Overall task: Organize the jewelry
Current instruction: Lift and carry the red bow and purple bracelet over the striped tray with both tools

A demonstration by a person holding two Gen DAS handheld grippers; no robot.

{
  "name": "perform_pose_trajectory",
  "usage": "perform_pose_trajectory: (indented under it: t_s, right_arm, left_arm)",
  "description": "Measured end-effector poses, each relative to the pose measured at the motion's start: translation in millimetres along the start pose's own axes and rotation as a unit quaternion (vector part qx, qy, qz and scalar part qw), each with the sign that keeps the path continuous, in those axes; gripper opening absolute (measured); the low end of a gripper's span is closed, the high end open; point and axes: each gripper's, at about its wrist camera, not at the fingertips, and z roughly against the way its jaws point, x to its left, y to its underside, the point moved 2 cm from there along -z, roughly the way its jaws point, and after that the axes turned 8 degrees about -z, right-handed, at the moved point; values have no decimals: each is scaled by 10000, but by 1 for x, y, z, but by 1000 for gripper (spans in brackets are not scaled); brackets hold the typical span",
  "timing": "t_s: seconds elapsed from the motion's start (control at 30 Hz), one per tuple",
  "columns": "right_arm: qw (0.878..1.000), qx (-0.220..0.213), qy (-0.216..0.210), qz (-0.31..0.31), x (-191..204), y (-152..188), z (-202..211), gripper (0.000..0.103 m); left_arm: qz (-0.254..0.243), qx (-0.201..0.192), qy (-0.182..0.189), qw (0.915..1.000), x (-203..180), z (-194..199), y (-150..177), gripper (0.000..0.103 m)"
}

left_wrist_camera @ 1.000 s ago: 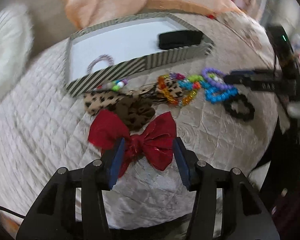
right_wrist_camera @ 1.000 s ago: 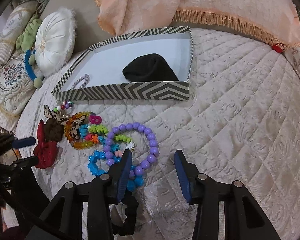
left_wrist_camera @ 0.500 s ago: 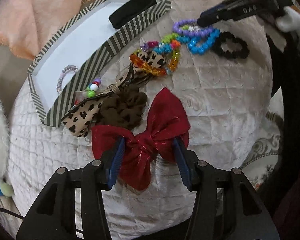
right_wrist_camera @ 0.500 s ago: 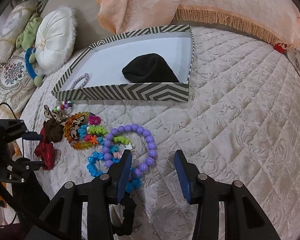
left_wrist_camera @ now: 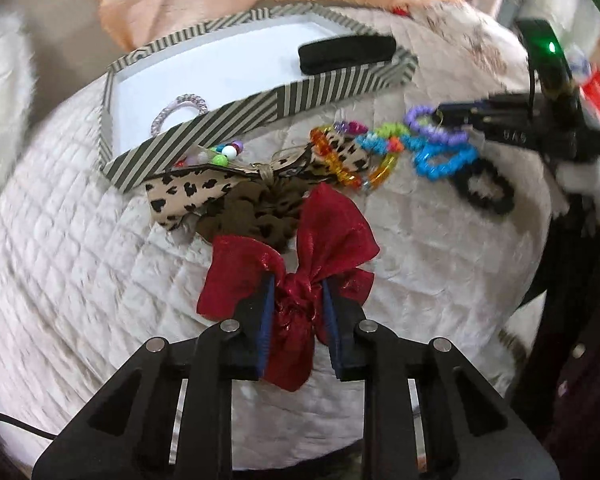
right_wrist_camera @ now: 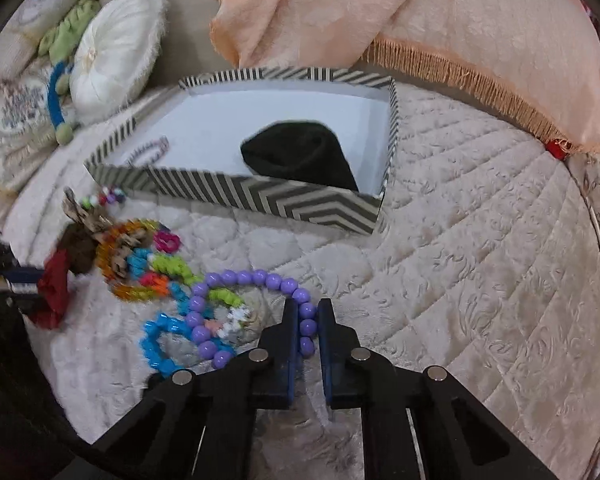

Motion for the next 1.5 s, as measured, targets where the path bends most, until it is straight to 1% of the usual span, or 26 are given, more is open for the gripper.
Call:
perform_pose_trajectory:
  t_s: [0.07,0.17,0.2,0.27,0.37,0.53,0.63,0.7,0.8,0.87,1.07,1.2,1.3,1.5]
  right_arm:
    - [9998,-128,-127,-117,-2,-2,13,9]
    - [9992,-343,-174,-115,1,-8,35,9]
    - [9990,-399,-174,-94,2,-9,41,9]
    - [9983,-518,-237,-94,5,-11,56,9]
    - [9971,-694,-322,-47,9,-14,75,9]
    - [9947,-937,-428,4,18,-19,99,9]
    - [9935,-995,-551,-42,20,-22,108,9]
    - [9931,-1028,-556,-4,23,-24,113,9]
    - [9924,-1060,-619,40,29,-28,117,9]
    - [9922,-1073,-633,71,33,-31,117,9]
    - [9921,-1046,-668,183,43,-39,112,9]
    - [9920,-1021,-703,242,49,-46,107,9]
    - [9920,-1002,-713,300,55,-51,103,9]
    - [9918,-972,-732,386,64,-62,95,9]
  left_arm:
    - [278,-79,75,9996,-3,7,2,21]
    - [680,-179,179,9974,-5,17,7,21]
    - [737,-246,178,9968,-8,19,8,21]
    - [835,-370,50,9958,-13,28,9,21]
    - [918,-489,145,9945,-19,41,9,21]
    - [912,-648,48,9937,-24,58,6,21]
    - [950,-761,-61,9925,-24,70,2,21]
    - [962,-802,-104,9921,-22,74,-3,21]
    - [930,-897,-272,9912,-20,79,-14,21]
    - [925,-991,-526,9894,-16,83,-22,21]
    - [1016,-1185,-719,9851,-1,86,-42,21]
    - [1020,-1210,-1041,9819,10,80,-55,21]
    - [1122,-1215,-1055,9806,17,74,-61,21]
    - [1152,-1192,-1198,9789,26,66,-72,21]
